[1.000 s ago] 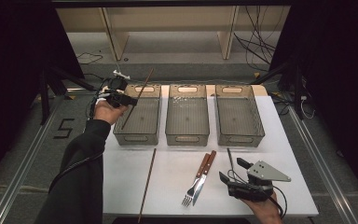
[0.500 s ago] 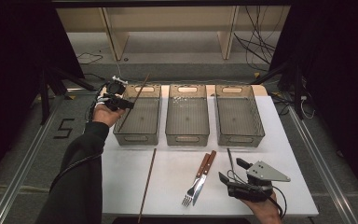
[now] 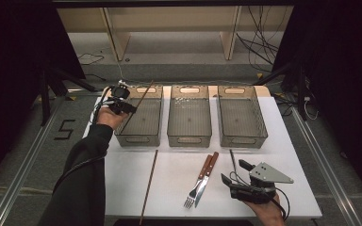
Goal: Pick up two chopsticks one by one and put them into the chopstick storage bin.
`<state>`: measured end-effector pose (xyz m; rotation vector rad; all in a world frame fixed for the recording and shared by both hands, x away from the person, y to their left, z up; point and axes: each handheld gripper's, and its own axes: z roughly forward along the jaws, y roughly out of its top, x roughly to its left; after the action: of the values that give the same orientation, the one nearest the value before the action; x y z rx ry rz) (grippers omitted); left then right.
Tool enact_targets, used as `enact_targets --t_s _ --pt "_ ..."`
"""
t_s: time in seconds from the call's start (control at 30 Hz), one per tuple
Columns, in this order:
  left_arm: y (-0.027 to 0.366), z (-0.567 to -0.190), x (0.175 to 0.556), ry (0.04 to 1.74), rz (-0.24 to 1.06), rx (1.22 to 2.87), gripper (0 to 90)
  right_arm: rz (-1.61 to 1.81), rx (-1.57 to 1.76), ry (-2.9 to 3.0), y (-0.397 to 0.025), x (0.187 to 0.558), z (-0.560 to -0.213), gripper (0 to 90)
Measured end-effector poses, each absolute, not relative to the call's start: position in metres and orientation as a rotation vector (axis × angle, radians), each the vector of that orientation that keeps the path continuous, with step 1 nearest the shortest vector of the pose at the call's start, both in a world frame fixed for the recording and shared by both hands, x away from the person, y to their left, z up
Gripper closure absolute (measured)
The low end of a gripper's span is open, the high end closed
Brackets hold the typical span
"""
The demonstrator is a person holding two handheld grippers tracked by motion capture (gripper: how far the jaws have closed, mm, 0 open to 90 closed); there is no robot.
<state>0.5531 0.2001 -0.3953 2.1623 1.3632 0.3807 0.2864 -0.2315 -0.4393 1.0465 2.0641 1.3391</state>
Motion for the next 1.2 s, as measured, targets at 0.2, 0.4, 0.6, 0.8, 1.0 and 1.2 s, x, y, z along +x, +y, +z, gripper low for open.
enact_targets --t_s 0.2,0.4,0.6,0.8,1.0,1.2 --pt "0.197 -0.392 0.550 1.393 0.336 2.121 53.3 1.336 1.048 2.066 -0.232 0.286 -0.439 21.6" --pt "0.188 -0.370 0.531 1.397 0.300 2.094 34.0 1.334 1.047 2.067 -0.231 0.286 -0.439 21.6" --pt "0.180 -0.348 0.497 1.356 0.270 2.040 26.6 1.332 1.044 2.066 -0.231 0.286 -0.439 21.6" --pt "0.172 -0.341 0.466 1.329 0.299 2.046 22.9 1.329 1.045 2.064 -0.231 0.285 -0.439 21.6" --pt "0.167 -0.347 0.436 1.309 0.309 2.051 21.8 1.326 1.047 2.063 -0.231 0.285 -0.439 21.6" --pt "0.165 -0.362 0.414 1.302 0.282 2.056 21.8 1.326 1.046 2.063 -0.231 0.285 -0.439 21.6"
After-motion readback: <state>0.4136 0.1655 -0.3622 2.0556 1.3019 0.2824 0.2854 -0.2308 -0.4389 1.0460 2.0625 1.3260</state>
